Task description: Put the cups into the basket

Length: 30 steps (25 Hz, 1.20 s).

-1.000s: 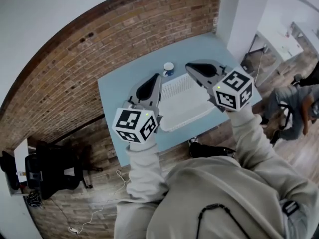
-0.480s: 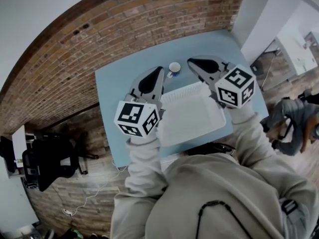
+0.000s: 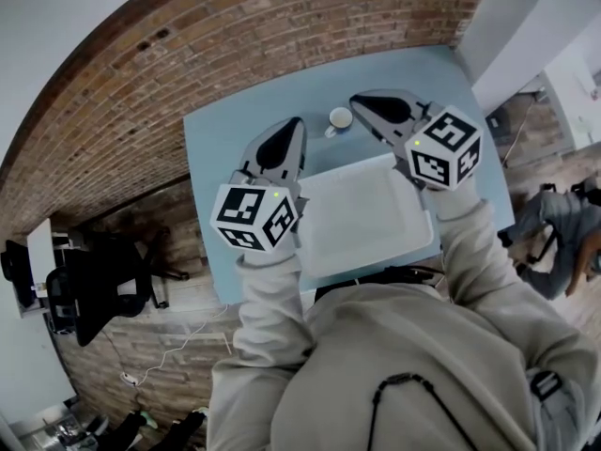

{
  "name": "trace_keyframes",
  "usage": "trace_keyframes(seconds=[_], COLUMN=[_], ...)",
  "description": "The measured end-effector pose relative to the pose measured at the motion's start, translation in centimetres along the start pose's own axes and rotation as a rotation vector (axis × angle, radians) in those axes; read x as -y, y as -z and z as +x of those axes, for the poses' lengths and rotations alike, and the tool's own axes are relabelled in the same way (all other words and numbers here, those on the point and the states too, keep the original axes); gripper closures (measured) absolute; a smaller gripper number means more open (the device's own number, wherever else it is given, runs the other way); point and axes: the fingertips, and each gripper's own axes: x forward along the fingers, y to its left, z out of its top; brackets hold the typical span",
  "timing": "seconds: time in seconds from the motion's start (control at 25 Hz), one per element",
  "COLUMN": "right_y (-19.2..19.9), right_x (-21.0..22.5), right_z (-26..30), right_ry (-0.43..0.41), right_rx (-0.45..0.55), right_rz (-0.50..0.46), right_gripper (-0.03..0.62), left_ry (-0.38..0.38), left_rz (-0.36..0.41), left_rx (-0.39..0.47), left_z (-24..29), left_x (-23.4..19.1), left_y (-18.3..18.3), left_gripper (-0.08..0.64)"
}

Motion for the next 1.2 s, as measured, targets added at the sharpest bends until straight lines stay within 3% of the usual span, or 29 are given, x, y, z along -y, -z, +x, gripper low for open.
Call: trace_keyframes(seconds=[0.44,1.0,1.2], right_y=[-0.9,1.1,3.4], right_x=[1.0,0.8,0.3], right_z=[0.9,4.2,5.0], right_ry=[0.099,0.041,-0.01], right_rx=[-0.063,-0.128,-0.22], right_rz=[-0.067,-0.08,-0.184], right_gripper=[0.583,0.583,0.583], left_ry=[0.068,0.038,0.047], left_rz=[-0.014,-0.069,-0.095], left_rx=[-0.016,-0.028,-0.041], left_z=[1.8,1.5,2.0], left_x=[-0.9,-4.3,-4.9], left_y=[0.1,1.7,3.1], left_gripper=[0.565,0.565,0.565])
